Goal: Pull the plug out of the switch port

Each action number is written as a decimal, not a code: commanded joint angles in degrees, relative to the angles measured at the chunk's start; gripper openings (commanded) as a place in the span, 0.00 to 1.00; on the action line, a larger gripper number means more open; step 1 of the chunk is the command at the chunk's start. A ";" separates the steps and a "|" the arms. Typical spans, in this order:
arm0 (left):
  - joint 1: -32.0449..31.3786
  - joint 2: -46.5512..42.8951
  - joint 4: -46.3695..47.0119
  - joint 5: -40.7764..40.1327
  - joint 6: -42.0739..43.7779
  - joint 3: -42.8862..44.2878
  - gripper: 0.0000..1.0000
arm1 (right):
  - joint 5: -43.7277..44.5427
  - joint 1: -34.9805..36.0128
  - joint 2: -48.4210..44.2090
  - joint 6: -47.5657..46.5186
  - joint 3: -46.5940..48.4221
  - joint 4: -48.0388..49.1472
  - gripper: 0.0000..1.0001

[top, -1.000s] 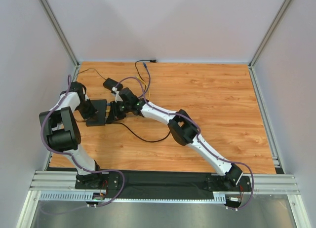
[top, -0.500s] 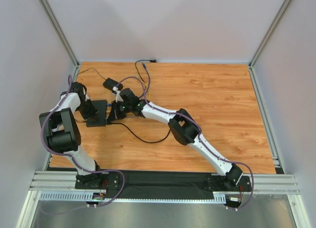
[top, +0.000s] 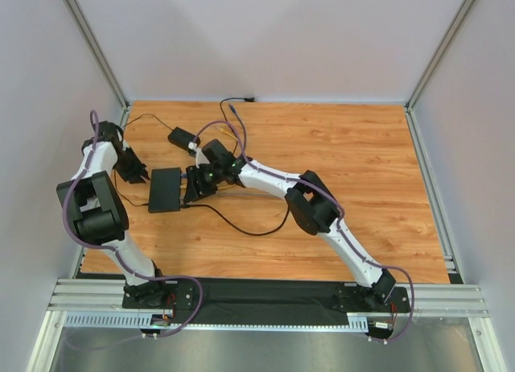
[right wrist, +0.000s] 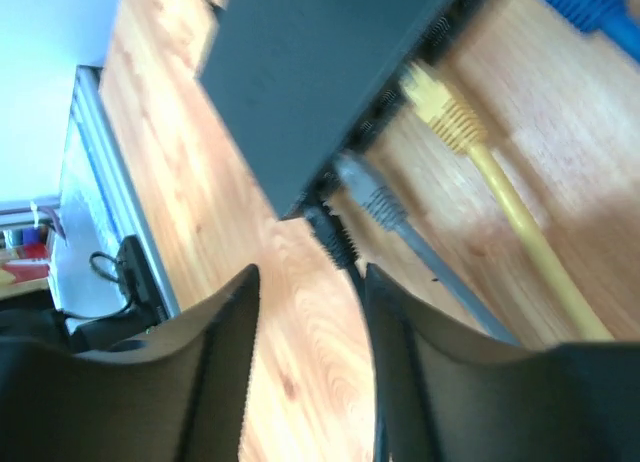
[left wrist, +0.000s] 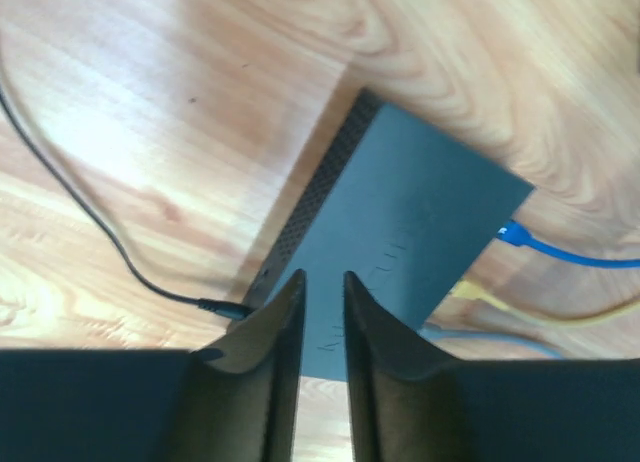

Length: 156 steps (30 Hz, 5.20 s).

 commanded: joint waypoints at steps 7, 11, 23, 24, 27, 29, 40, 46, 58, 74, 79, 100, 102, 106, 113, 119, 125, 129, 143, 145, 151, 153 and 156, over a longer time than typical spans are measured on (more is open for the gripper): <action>-0.85 3.77 1.22 5.27 -2.98 4.88 0.35 | -3.85 -7.69 4.04 -3.61 18.18 -2.15 0.63; -0.85 5.89 4.02 5.71 -4.30 5.94 0.37 | -6.58 -9.89 10.29 -1.06 26.90 1.78 0.63; -5.68 1.94 5.87 2.30 -6.50 1.11 0.33 | 0.62 -9.81 15.21 2.28 26.99 5.33 0.56; -5.95 2.19 5.78 1.67 -6.85 1.54 0.34 | 0.89 -9.81 16.09 2.55 26.99 5.06 0.55; -7.44 4.65 4.21 1.05 -8.08 6.37 0.35 | 0.97 -9.63 16.54 3.34 26.12 3.92 0.53; -9.01 7.28 3.59 -0.09 -9.22 11.11 0.35 | 1.06 -9.63 15.75 3.60 23.41 4.52 0.52; -14.20 23.19 -3.36 -3.26 -11.33 29.32 0.27 | -3.06 -9.02 12.23 5.98 15.48 5.50 0.48; -15.35 22.16 -2.40 -5.10 -10.90 21.88 0.25 | -4.91 -7.43 6.00 6.15 6.79 7.07 0.48; -16.49 8.63 2.08 -2.65 -8.26 3.76 0.24 | -11.67 -6.99 2.21 1.94 3.43 1.19 0.48; -16.32 -3.51 -1.51 -10.45 -8.17 1.22 0.30 | -13.18 -3.48 13.19 7.47 14.07 7.42 0.50; -15.00 -9.66 0.67 -10.03 -11.24 -7.14 0.25 | -11.69 -3.13 14.86 8.00 15.39 6.38 0.49; -14.47 -12.22 6.04 -11.00 -14.85 -20.07 0.17 | -6.41 -2.25 19.35 19.59 18.64 4.17 0.37; -14.47 -11.87 6.13 -10.73 -14.94 -20.16 0.16 | -6.15 -2.07 20.13 19.78 19.52 3.66 0.35; -14.56 -11.87 6.48 -10.47 -15.11 -20.60 0.15 | -5.44 -1.81 20.58 19.60 20.40 2.86 0.34; -14.47 -12.04 6.48 -10.38 -15.03 -20.69 0.14 | -4.91 -1.55 20.67 19.43 20.49 2.60 0.29; -14.47 -11.25 6.66 -9.85 -14.76 -20.51 0.14 | -5.44 -1.63 21.11 19.51 20.31 2.60 0.28; -14.56 -11.42 6.66 -10.46 -13.62 -20.25 0.14 | -4.74 -1.46 21.37 22.23 19.96 4.97 0.07; -14.56 -12.74 5.08 -12.13 -11.95 -19.11 0.19 | -4.56 -1.46 21.37 22.50 19.78 5.32 0.00; -14.74 -12.92 4.55 -10.83 -9.84 -17.96 0.21 | -12.38 -4.45 16.80 20.48 11.87 9.11 0.38; -14.65 -12.48 4.81 -10.29 -10.10 -18.05 0.21 | -13.26 -4.27 17.41 19.25 13.19 8.14 0.37; -14.74 -12.39 5.25 -9.59 -10.28 -18.40 0.21 | -12.38 -3.22 20.66 18.10 18.81 4.18 0.33; -14.74 -12.48 5.34 -9.59 -10.45 -18.66 0.21 | -11.77 -2.69 21.37 18.11 19.60 4.26 0.32; -14.74 -12.48 5.43 -9.59 -10.37 -18.84 0.21 | -11.24 -2.42 22.25 18.81 20.75 4.53 0.30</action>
